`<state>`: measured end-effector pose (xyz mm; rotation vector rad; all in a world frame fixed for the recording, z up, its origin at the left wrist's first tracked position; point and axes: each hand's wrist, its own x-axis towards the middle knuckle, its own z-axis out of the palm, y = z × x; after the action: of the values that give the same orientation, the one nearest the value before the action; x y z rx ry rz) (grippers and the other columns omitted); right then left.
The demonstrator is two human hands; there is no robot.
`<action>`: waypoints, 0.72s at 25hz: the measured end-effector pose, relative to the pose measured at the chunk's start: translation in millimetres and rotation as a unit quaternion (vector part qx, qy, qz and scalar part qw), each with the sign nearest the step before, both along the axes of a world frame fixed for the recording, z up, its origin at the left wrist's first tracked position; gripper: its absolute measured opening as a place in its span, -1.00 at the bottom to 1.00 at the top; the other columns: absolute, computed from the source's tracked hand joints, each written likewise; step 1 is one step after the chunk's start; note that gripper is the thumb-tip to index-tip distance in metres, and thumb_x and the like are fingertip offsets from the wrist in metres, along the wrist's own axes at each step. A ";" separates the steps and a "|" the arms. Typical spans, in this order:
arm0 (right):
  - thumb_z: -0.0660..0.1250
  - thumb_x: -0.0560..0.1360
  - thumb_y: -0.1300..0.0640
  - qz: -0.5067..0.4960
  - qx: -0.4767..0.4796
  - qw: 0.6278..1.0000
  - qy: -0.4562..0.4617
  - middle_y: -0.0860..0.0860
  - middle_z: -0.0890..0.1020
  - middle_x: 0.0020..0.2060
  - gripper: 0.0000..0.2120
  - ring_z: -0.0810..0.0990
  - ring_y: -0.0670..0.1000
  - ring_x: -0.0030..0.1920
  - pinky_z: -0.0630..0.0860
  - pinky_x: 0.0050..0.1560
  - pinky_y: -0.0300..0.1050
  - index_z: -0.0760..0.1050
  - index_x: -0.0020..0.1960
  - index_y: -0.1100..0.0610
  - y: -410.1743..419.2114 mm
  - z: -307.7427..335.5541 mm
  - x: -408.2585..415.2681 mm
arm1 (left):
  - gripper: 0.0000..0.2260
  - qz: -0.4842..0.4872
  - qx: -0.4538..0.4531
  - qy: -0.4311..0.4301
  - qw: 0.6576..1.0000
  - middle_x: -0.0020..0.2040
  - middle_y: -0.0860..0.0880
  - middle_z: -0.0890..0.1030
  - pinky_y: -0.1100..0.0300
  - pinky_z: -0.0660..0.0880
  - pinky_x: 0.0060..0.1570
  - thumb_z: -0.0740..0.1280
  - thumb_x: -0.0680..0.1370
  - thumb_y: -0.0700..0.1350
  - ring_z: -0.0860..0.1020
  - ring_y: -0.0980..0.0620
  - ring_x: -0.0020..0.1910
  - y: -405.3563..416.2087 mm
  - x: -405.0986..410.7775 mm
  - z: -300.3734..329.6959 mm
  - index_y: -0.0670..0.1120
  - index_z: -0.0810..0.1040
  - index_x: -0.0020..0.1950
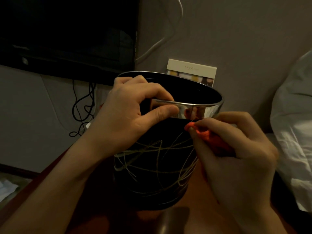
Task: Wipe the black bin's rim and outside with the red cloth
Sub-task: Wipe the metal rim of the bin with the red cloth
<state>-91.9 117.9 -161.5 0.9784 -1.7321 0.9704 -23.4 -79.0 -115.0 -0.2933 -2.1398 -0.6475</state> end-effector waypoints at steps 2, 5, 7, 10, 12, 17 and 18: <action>0.51 0.53 0.09 -0.025 -0.019 0.999 0.006 0.03 0.56 -0.01 -0.80 0.50 -0.17 -0.06 0.39 0.03 -0.54 0.71 0.06 0.21 8.3 6.4 -4.1 | -0.89 0.002 0.005 -0.006 1.000 -0.18 0.22 0.50 0.39 0.21 0.09 0.30 0.46 0.18 0.42 0.23 0.01 -0.5 -0.1 0.0 0.24 0.51 -0.05; 0.52 0.54 0.08 -0.024 -0.012 1.000 -0.002 0.02 0.56 0.00 -0.79 0.50 -0.16 -0.04 0.41 0.02 -0.52 0.71 0.08 0.20 6.3 4.8 -3.6 | -0.90 0.007 0.004 -0.012 1.000 -0.17 0.18 0.51 0.43 0.20 0.08 0.29 0.46 0.19 0.42 0.19 0.02 -1.8 -0.1 -0.2 0.27 0.49 -0.06; 0.52 0.52 0.08 -0.014 0.002 1.000 0.003 0.02 0.58 -0.01 -0.80 0.54 -0.11 -0.06 0.46 -0.03 -0.43 0.72 0.05 0.18 -2.9 -3.0 1.4 | -0.90 0.003 -0.002 -0.010 1.000 -0.17 0.18 0.51 0.44 0.19 0.08 0.28 0.46 0.19 0.41 0.23 0.01 -0.9 0.2 0.0 0.27 0.49 -0.06; 0.50 0.54 0.06 -0.019 -0.023 1.000 0.006 0.00 0.56 -0.01 -0.79 0.53 -0.13 -0.05 0.43 -0.03 -0.47 0.72 0.06 0.19 -1.4 0.8 0.2 | -0.90 0.003 0.003 -0.013 1.000 -0.17 0.17 0.50 0.39 0.21 0.08 0.27 0.45 0.20 0.40 0.22 0.00 0.5 0.5 0.2 0.27 0.47 -0.07; 0.48 0.56 0.05 -0.032 -0.048 0.998 0.003 0.00 0.54 0.00 -0.77 0.49 -0.18 -0.04 0.38 0.02 -0.54 0.71 0.08 0.21 1.5 3.9 -1.5 | -0.90 0.007 0.008 -0.013 1.000 -0.17 0.17 0.50 0.36 0.22 0.08 0.27 0.44 0.21 0.41 0.19 0.00 0.8 0.1 0.0 0.28 0.47 -0.08; 0.50 0.53 0.03 -0.025 -0.007 1.000 0.009 0.02 0.58 0.00 -0.77 0.53 -0.11 -0.05 0.42 0.02 -0.51 0.72 0.06 0.19 -13.8 -9.7 9.9 | -0.91 0.007 0.002 -0.009 1.000 -0.17 0.15 0.51 0.30 0.23 0.09 0.28 0.46 0.20 0.45 0.09 -0.01 1.3 0.6 0.3 0.28 0.47 -0.07; 0.50 0.54 0.04 -0.028 -0.018 0.999 0.010 0.00 0.56 -0.01 -0.77 0.51 -0.14 -0.06 0.41 0.01 -0.52 0.72 0.06 0.19 -11.4 -7.1 8.6 | -0.91 0.006 0.003 -0.010 1.000 -0.17 0.15 0.51 0.31 0.22 0.09 0.27 0.45 0.20 0.44 0.11 0.00 1.0 0.5 0.1 0.28 0.47 -0.07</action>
<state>-83.3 106.5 -168.6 0.9092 -1.7104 0.9508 -22.9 -78.0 -114.9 -0.2701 -2.1571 -0.6529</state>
